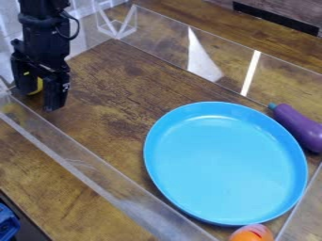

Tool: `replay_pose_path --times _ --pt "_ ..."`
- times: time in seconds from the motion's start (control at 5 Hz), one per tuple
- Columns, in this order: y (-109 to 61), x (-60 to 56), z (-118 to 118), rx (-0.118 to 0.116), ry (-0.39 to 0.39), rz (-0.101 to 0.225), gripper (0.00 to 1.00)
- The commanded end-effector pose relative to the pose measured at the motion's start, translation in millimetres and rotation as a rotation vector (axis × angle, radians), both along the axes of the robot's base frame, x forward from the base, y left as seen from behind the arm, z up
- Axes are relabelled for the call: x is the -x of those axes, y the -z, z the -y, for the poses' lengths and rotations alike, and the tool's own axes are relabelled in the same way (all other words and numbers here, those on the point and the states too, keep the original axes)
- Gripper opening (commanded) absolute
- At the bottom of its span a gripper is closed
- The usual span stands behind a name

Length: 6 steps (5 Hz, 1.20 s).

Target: Put the lemon on the blue tray

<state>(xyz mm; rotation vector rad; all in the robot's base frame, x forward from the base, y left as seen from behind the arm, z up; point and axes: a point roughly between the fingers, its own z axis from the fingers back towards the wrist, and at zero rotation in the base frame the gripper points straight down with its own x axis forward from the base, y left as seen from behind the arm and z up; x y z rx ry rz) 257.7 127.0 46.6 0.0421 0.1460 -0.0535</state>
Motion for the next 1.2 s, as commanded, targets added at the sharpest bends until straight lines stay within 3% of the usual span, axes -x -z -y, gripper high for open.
replay_pose_path --times 0.0,1.0 --pt "-21.4 -6.5 -15.4 -0.028 -0.008 0.094 1.0" --pt "-9.3 -19.5 -46.3 -0.036 0.035 0.173 1.0"
